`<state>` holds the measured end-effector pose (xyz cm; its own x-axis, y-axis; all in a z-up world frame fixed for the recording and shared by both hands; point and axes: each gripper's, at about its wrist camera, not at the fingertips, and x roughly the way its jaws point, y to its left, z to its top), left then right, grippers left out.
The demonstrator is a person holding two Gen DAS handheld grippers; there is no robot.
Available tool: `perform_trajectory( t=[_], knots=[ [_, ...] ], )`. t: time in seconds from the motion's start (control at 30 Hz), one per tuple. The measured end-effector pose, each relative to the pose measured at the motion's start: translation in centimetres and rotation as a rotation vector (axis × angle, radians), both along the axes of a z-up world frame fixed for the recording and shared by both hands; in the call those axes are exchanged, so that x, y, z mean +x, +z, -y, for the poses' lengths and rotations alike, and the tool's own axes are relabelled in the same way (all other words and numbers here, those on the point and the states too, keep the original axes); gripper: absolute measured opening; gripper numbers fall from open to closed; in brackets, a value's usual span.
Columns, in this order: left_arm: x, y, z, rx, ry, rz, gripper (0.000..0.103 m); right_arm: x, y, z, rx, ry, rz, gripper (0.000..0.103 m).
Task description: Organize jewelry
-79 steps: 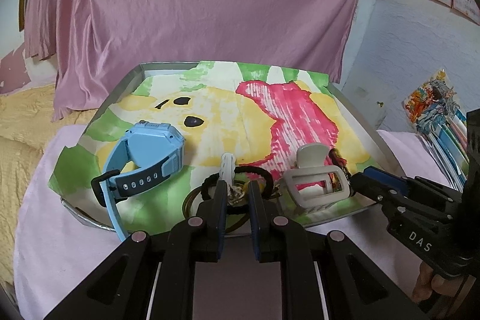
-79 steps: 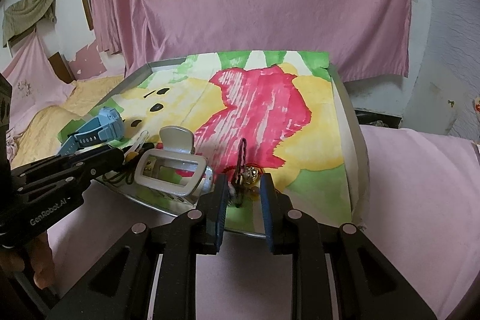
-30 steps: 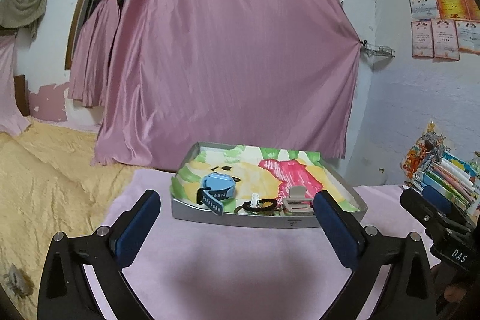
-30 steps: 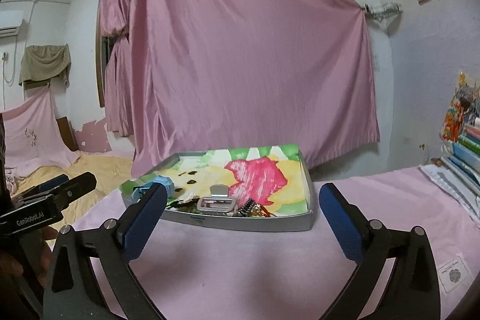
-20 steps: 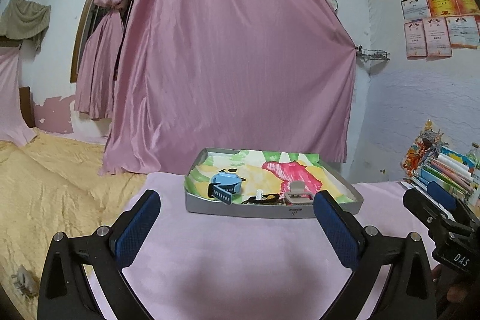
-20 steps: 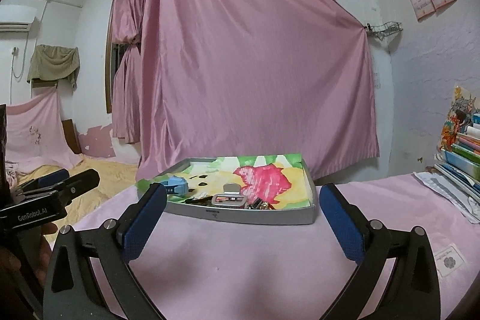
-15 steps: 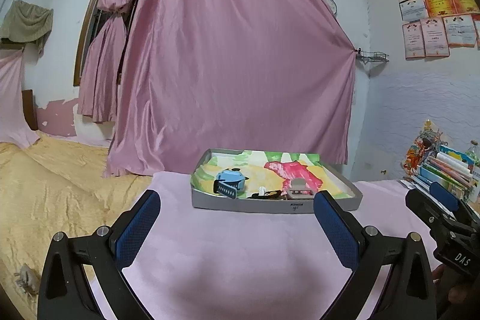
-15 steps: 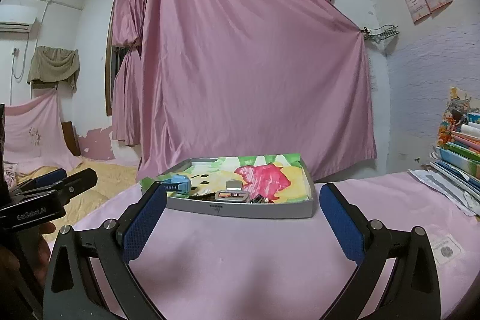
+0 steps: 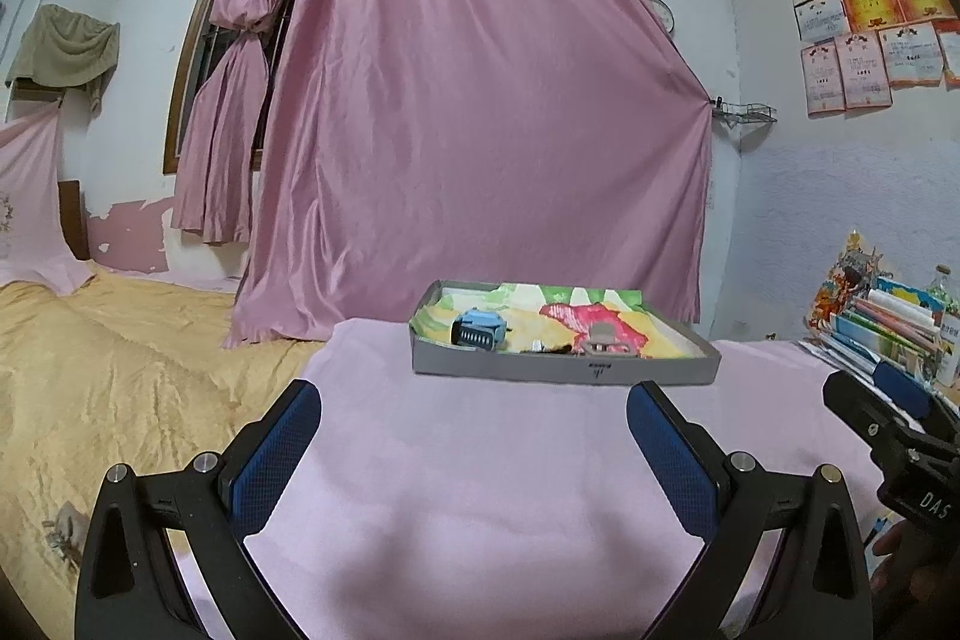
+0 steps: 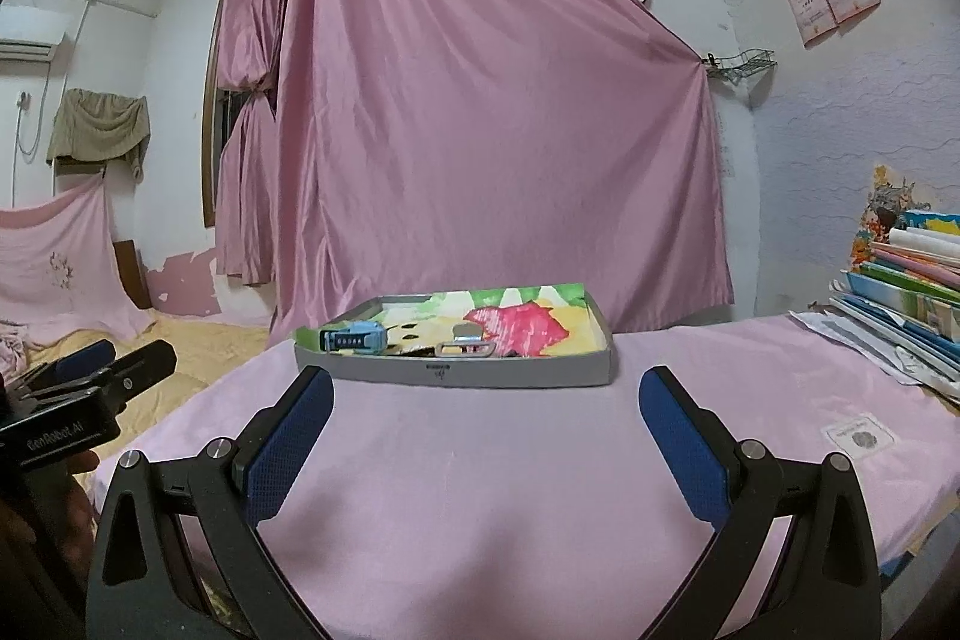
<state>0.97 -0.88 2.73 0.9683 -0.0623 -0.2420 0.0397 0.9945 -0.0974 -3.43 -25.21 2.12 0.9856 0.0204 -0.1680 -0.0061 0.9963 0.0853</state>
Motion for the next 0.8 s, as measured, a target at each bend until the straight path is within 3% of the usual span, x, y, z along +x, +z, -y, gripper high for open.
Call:
perform_trajectory(
  t=[0.8],
  knots=[
    [-1.7,-1.7,-0.6,-0.003,0.006,-0.019,0.103,-0.7,-1.0,-0.1,0.004,-0.014,-0.028,0.1]
  ],
)
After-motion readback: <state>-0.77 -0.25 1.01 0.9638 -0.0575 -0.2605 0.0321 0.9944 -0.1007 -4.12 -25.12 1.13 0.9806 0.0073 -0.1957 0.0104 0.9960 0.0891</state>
